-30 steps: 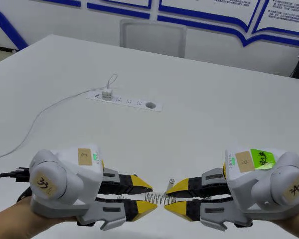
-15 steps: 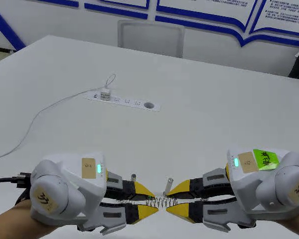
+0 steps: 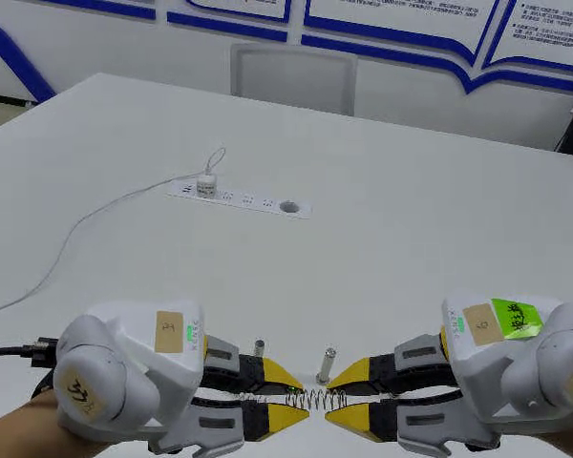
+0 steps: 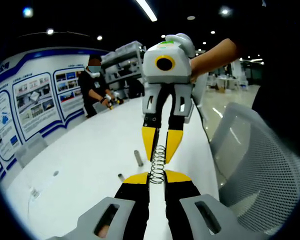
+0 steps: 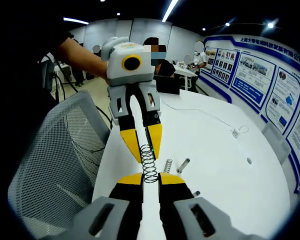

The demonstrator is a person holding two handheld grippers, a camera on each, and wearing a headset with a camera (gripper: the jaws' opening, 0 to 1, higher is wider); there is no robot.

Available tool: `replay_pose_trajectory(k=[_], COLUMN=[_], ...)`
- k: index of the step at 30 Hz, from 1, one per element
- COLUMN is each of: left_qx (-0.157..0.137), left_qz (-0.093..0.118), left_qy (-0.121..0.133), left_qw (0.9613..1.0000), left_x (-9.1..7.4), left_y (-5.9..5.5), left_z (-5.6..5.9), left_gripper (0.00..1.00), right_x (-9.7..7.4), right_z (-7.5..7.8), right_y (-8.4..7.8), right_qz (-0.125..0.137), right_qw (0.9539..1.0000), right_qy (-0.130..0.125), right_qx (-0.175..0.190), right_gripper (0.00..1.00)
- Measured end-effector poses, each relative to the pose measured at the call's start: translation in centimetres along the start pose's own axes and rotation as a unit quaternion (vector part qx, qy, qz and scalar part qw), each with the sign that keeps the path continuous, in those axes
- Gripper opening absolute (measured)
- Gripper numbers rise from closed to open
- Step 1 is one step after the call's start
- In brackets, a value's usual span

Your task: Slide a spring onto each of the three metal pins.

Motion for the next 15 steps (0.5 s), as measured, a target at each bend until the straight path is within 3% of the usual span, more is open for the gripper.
replay_pose_trajectory(k=[12,15], left_qx=[-0.001,-0.010], left_qz=[0.004,0.008], left_qy=[0.000,0.004], left_qw=[1.0000,0.9999], left_x=[-0.2,-0.2], left_y=[0.2,0.2], left_z=[0.1,0.3], left_gripper=[0.09,0.09], right_x=[-0.6,-0.8], right_z=[-0.5,-0.5], right_y=[1.3,1.7], right_qz=[0.052,0.077], right_qw=[0.9985,0.9967], right_qy=[0.017,0.019], right_qx=[0.009,0.018], right_gripper=[0.11,0.11])
Point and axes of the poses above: the centre of the closed fingertips' face, and the gripper's own axes: x roughly forward along the fingers, z roughly to its right, y roughly out of its top, the point moved 8 cm from there along -x, roughly backward along the fingers, and after that the axes turned 13 degrees about y, right-handed, at the moved point
